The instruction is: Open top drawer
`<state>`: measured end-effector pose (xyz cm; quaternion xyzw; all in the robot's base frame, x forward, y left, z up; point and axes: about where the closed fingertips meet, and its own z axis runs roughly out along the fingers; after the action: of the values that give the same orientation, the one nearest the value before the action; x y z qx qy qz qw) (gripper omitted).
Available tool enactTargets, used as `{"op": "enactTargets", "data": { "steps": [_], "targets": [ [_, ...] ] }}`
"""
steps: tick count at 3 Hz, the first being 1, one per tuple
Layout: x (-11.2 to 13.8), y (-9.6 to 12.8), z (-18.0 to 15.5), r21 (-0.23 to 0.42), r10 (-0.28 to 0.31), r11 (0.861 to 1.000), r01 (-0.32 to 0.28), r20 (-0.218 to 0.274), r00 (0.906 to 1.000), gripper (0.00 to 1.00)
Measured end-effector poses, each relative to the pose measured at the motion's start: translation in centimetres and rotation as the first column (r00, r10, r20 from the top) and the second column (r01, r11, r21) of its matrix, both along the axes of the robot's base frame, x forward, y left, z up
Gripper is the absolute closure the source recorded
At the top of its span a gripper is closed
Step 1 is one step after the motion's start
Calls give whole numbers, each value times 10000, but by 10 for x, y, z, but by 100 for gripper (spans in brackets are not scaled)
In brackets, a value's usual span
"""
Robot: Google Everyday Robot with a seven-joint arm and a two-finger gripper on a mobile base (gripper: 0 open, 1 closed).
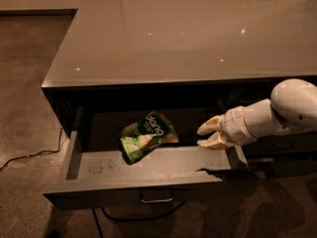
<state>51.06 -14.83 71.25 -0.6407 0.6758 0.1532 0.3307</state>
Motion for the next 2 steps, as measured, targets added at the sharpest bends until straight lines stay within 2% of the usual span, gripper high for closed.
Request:
{"op": "enactTargets", "data": {
  "steps": [1, 2],
  "targets": [
    [5, 12, -7, -99, 286, 9995, -286, 15, 9996, 84],
    [-1, 15, -28, -293, 401, 9987, -410, -310, 9987, 100]
  ]
}}
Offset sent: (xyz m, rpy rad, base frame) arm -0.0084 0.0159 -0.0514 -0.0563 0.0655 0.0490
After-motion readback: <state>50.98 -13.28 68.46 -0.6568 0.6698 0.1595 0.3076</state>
